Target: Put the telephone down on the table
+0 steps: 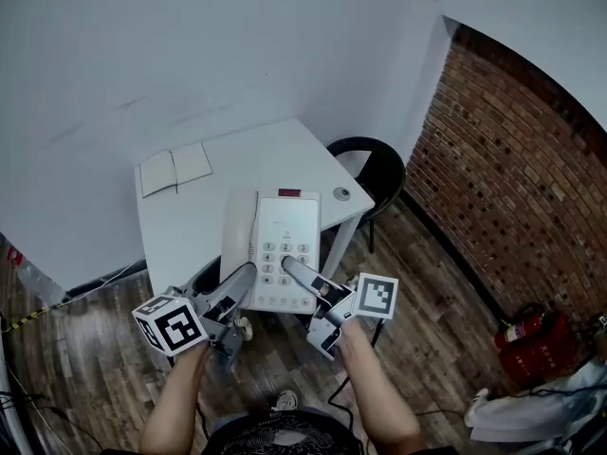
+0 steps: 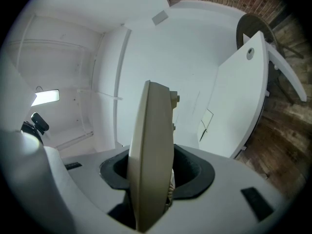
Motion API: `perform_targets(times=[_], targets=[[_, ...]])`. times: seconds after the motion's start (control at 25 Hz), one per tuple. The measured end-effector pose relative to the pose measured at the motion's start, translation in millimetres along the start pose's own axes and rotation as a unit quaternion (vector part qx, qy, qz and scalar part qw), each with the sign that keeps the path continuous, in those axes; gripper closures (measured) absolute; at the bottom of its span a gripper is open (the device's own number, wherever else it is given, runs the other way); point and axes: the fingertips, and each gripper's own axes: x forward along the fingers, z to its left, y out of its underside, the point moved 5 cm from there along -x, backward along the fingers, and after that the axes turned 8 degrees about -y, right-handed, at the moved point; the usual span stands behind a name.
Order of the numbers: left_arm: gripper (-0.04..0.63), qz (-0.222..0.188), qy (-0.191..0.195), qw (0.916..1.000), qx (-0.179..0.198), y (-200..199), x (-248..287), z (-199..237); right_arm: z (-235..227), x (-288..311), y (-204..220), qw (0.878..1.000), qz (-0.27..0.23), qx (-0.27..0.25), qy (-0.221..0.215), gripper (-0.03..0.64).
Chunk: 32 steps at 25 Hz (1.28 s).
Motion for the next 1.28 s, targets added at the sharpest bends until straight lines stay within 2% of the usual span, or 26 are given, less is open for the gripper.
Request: perform_targets(times=[0.6, 0.96, 1.28], targets=[[0.231, -0.008, -0.023, 0.9997, 0.007, -13.5, 50.6, 24.6, -40.1, 19.5, -48.3, 1.000, 0.019, 0.005, -0.014, 0.434], [0.232, -0.014, -0.019, 0.9997, -0.002, -41.2, 101.8, 77.8, -89.2, 63.5, -91.4, 1.000, 0.027, 0.005, -0.009, 0.433], [0.232, -0.006, -0.029, 0.9994, -0.017, -88.4, 166.5, 141.0, -147.3, 126.3, -149.0, 0.999, 0.035, 0.018, -0.001, 0.433]])
